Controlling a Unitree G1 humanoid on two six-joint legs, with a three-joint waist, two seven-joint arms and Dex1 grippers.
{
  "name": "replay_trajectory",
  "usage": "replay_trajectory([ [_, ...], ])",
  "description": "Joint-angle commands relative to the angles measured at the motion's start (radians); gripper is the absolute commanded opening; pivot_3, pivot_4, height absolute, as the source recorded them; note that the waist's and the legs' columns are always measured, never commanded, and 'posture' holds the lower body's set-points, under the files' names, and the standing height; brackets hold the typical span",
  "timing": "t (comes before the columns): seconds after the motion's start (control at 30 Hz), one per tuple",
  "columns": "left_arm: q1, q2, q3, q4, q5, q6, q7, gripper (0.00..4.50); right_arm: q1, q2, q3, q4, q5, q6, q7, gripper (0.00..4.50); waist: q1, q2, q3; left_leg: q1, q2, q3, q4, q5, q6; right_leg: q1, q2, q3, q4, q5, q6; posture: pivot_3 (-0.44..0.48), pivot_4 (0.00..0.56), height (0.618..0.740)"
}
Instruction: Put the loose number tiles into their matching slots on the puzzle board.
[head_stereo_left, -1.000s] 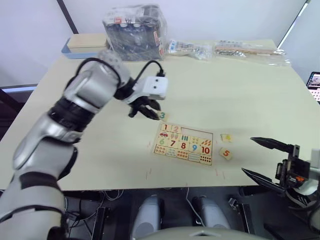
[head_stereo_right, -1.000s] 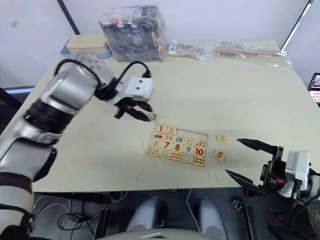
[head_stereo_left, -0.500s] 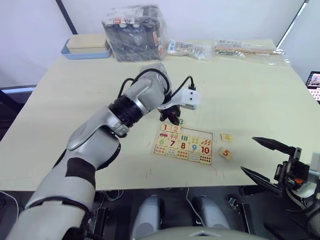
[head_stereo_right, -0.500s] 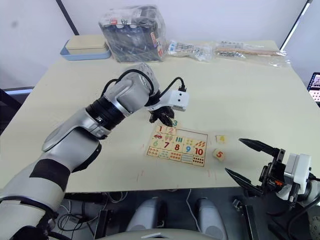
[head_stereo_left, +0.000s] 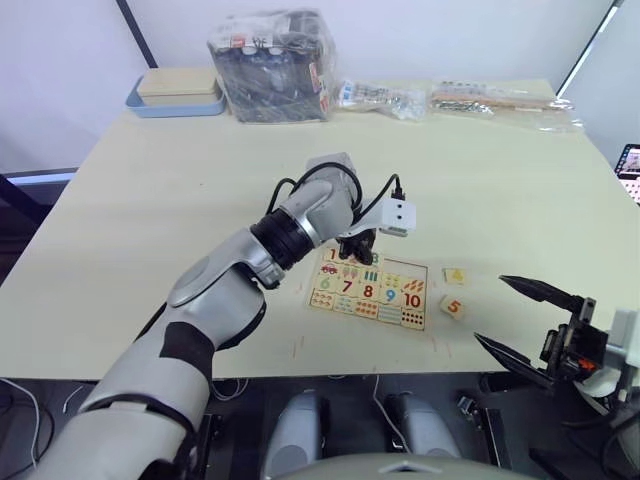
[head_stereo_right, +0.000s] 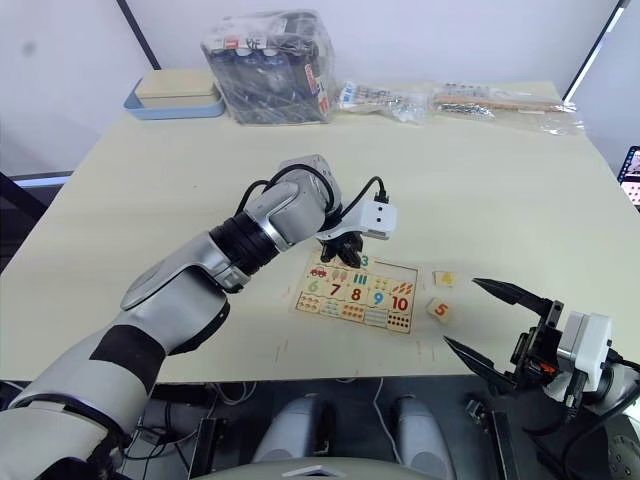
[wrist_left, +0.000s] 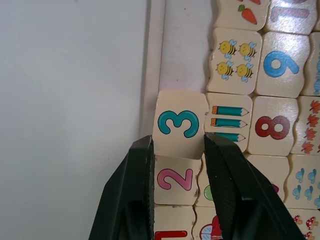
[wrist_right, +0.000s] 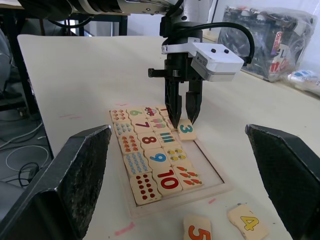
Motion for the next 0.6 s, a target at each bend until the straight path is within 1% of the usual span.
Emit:
replay_trajectory([
  [0.03,0.004,-0.01,0.005,-0.027,0.014,0.005,0.012,0.99,0.008,-0.001,-0.008,-0.023,0.009,-0.02,-0.005,4.5,0.0,0.0,0.0,0.0,0.0,0.0,0.0,0.0,0.0,0.0,0.0,0.0,0.0,0.0,0.0,0.0,0.15,0.74],
  [0.6,0.028,-0.013,0.0,-0.061,0.012,0.025,0.014,0.99,0.015,0.0,0.005,-0.028,0.006,-0.02,-0.018,4.5,0.0,0.0,0.0,0.0,0.0,-0.001,0.0,0.0,0.0,0.0,0.0,0.0,0.0,0.0,0.0,0.0,0.15,0.74],
])
